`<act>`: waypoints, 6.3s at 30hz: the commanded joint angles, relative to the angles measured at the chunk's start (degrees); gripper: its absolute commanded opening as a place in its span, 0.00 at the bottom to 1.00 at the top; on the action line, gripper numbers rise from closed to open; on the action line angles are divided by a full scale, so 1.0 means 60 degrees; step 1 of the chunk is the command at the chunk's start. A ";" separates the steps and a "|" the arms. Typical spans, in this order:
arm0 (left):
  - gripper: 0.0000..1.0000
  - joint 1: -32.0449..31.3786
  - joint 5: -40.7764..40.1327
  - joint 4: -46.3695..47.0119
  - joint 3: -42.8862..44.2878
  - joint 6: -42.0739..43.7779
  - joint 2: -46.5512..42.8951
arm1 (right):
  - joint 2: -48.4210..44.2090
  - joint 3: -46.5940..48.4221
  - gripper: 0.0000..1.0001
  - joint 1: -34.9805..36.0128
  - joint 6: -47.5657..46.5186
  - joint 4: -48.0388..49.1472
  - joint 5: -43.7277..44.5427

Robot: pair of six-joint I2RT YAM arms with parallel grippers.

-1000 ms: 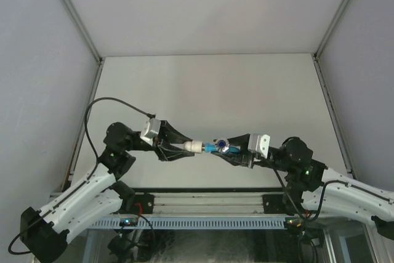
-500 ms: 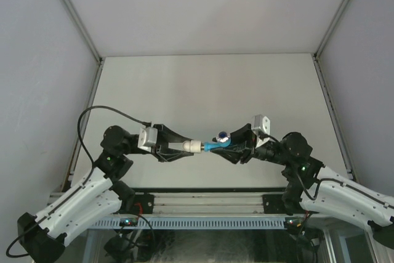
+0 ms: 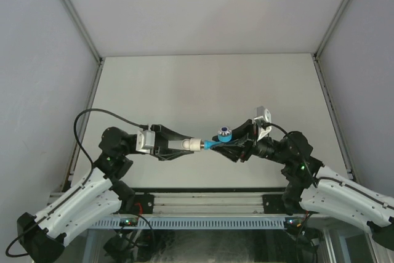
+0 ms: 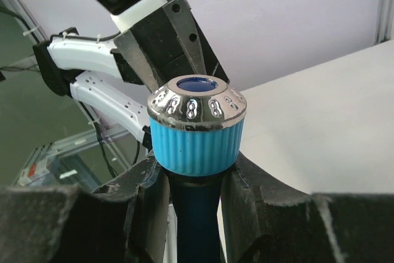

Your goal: Install the water faucets

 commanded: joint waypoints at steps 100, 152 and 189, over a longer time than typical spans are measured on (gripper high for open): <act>0.00 -0.5251 -1.0315 -0.0820 -0.0407 0.9173 0.0290 | 0.1709 0.1186 0.00 -0.1766 0.8233 -0.4080 -0.0344; 0.00 -0.1193 -0.0632 -0.9461 0.4586 0.2265 0.2520 | -0.1035 0.1689 0.00 0.2818 -1.4013 -0.5987 0.1498; 0.00 -0.0420 0.3986 -0.9836 0.4511 0.0776 0.4353 | -0.1168 0.2043 0.00 0.5032 -1.5290 -0.6481 0.2619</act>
